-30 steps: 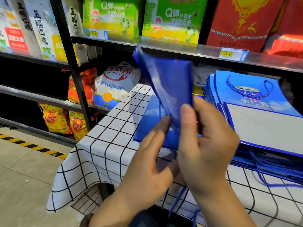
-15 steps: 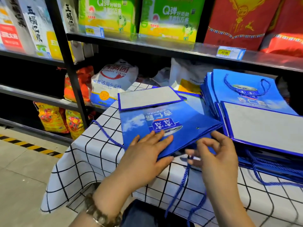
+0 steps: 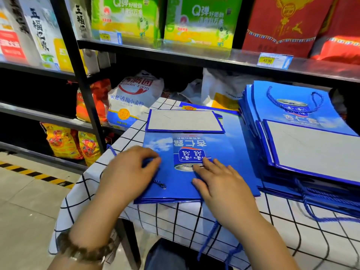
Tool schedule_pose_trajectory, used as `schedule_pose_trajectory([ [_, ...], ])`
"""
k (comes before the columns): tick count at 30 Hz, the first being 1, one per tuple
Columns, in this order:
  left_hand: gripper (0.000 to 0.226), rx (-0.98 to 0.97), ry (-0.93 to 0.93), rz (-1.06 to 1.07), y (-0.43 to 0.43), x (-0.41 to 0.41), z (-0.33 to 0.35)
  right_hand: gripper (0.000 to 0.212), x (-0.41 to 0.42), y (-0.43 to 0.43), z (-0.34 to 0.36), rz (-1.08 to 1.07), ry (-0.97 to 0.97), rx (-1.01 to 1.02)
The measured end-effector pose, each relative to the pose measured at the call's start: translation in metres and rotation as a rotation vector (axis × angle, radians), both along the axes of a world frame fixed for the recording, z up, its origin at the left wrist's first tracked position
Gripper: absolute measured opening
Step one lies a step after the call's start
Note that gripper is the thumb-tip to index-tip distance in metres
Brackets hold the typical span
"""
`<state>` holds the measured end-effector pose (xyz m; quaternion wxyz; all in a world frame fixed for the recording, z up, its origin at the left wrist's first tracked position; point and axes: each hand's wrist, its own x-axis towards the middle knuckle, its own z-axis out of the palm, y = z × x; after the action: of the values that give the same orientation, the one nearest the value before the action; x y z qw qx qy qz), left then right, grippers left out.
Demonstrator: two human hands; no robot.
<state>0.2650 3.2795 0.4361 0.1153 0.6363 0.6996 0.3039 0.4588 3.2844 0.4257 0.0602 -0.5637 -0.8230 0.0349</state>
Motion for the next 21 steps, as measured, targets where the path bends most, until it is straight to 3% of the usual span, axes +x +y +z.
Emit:
schedule_pose_trajectory([
  [1, 0.029, -0.014, 0.147, 0.146, 0.003, -0.007, 0.000, 0.082, -0.001, 0.000, -0.002, -0.020, -0.012, 0.014],
  [3, 0.037, -0.096, 0.363, 0.336, 0.008, -0.018, 0.000, 0.063, -0.004, 0.000, -0.005, -0.049, -0.004, 0.076],
  [5, 0.037, -0.158, 0.439, 0.391, 0.012, -0.020, -0.004, 0.046, -0.006, -0.002, -0.001, -0.091, 0.019, 0.117],
  [7, 0.027, -0.113, 0.454, 0.330, 0.017, -0.017, -0.009, 0.043, -0.006, -0.005, -0.003, -0.092, 0.001, 0.092],
  [11, 0.038, 0.047, 0.213, 0.225, 0.024, -0.011, -0.011, 0.044, -0.006, -0.003, -0.004, -0.075, -0.026, 0.080],
  [15, 0.044, 0.113, 0.089, 0.173, 0.032, -0.013, -0.011, 0.044, -0.006, -0.002, -0.006, -0.080, -0.009, 0.066],
  [21, 0.034, 0.292, -0.158, 0.082, 0.029, 0.005, 0.006, 0.045, -0.004, -0.001, -0.002, -0.064, 0.027, 0.098],
])
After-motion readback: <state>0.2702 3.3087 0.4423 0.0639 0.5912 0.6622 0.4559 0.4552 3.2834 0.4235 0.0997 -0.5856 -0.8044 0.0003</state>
